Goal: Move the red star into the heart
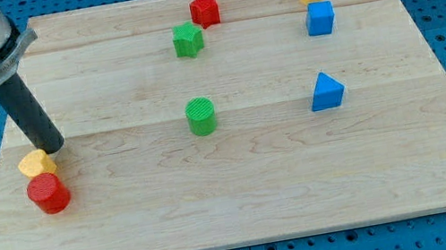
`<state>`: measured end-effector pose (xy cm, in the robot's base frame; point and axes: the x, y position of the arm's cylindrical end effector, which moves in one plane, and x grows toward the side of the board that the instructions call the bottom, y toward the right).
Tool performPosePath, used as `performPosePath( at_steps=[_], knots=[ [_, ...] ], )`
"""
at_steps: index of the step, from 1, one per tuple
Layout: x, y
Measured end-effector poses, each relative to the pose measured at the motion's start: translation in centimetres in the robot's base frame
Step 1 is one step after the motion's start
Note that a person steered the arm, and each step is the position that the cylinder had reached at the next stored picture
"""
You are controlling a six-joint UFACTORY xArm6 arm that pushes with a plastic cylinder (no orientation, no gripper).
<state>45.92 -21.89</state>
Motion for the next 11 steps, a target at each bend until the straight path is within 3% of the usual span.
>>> performPosePath(
  at_steps=[1,3,4,6,7,8,11],
  knots=[
    [-1.1,3.8],
    [-8.8,21.1],
    [-12.6,26.5],
    [-22.2,26.2],
    [-23.3,20.9],
    [-20.7,13.5],
    [-15.3,8.0]
  ],
)
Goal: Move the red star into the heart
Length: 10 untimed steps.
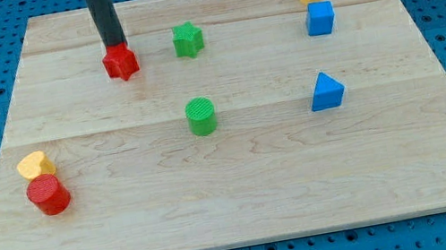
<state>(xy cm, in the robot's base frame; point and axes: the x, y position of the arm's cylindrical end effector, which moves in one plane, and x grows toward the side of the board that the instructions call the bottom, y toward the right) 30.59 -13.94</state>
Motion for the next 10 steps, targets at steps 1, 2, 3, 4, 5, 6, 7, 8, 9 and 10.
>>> performPosePath(
  at_steps=[1,2,3,4,5,6,7,8,9,10],
  knots=[
    [1.1,1.9],
    [3.7,2.8],
    [6.2,-1.6],
    [6.8,-1.7],
    [8.5,0.2],
    [10.8,1.9],
    [13.4,1.7],
    [14.8,-3.2],
    [15.5,-4.1],
    [15.3,-2.9]
  ],
)
